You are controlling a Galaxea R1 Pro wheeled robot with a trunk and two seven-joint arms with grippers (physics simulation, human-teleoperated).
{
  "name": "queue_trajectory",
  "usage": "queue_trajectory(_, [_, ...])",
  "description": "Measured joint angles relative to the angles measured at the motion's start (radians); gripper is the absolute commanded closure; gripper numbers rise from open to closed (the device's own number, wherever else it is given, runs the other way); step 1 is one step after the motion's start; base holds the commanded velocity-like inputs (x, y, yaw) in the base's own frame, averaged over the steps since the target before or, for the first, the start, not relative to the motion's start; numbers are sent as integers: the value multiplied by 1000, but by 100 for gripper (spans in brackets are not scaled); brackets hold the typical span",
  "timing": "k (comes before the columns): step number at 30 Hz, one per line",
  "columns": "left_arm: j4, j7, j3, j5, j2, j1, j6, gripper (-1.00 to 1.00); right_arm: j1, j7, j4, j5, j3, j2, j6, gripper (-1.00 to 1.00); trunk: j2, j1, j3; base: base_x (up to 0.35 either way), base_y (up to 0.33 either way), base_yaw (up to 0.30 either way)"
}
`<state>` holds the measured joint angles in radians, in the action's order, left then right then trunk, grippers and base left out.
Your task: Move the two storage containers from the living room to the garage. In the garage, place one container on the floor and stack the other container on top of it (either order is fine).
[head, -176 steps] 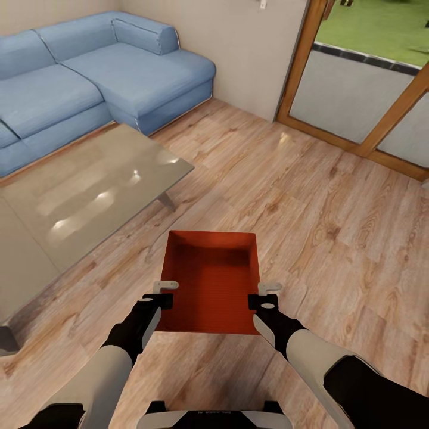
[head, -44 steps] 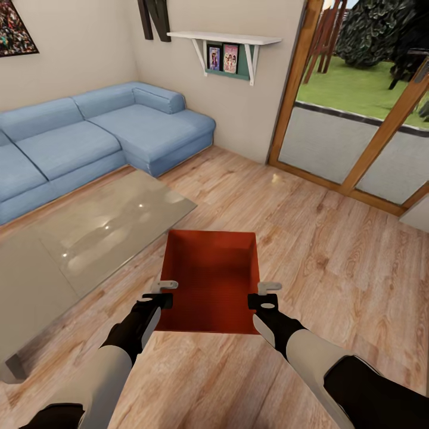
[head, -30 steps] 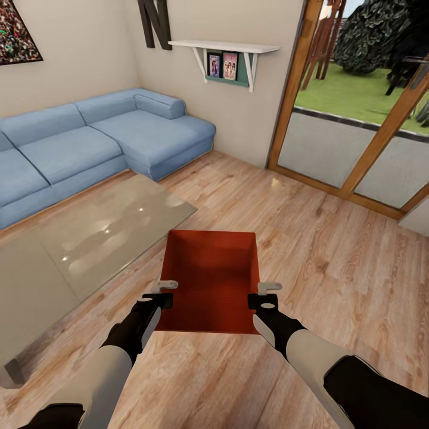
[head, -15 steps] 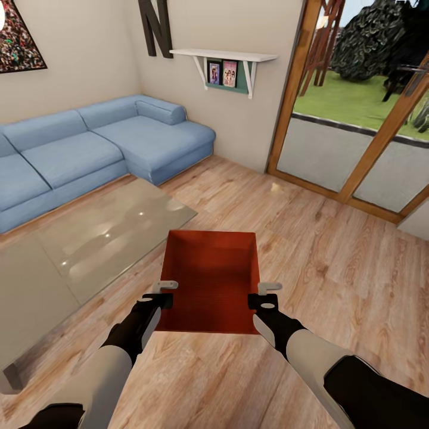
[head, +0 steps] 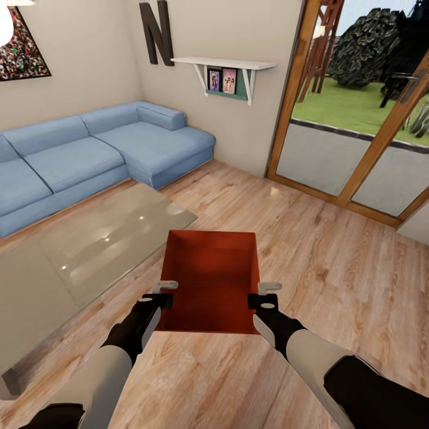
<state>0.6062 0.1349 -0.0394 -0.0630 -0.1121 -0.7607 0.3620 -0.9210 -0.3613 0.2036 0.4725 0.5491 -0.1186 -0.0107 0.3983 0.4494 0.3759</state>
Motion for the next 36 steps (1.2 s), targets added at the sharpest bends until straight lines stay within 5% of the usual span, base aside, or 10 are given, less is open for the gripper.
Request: queue_trajectory(36, [0,0,0,0,0,0,0,100,0,0,0,0,0,0,0,100,0,0,-57,0,0,0])
